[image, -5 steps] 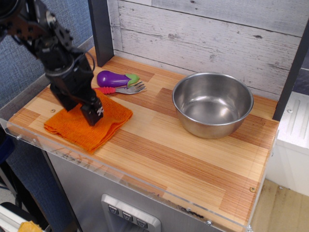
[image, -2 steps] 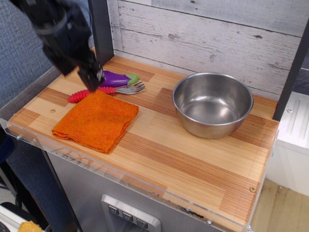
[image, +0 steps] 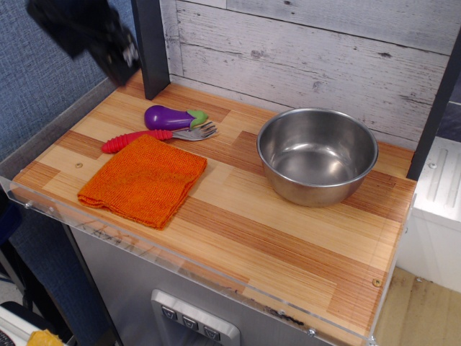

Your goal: Move orange cloth behind the red fork with the eggplant

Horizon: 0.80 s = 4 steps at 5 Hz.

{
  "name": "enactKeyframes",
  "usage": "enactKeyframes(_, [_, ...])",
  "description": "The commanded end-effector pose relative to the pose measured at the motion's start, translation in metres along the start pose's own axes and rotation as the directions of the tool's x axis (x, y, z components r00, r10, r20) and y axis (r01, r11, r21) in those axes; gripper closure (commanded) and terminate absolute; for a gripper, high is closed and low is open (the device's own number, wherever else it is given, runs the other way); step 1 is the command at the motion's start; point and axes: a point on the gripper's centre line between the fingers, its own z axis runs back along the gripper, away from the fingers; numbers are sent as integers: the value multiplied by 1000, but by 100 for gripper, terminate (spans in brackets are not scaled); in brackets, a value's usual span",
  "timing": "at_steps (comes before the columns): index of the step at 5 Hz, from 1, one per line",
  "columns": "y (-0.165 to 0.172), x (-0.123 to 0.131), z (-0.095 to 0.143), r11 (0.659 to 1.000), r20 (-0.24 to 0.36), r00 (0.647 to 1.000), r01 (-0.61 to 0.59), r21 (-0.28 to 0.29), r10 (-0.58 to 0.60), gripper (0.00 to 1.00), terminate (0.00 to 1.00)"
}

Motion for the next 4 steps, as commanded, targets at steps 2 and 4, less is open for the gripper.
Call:
enactKeyframes(2, [-3, 2, 24, 999, 45, 998, 39, 27, -41, 0, 0])
enactKeyframes(4, [-3, 2, 24, 999, 45, 998, 39, 27, -41, 0, 100])
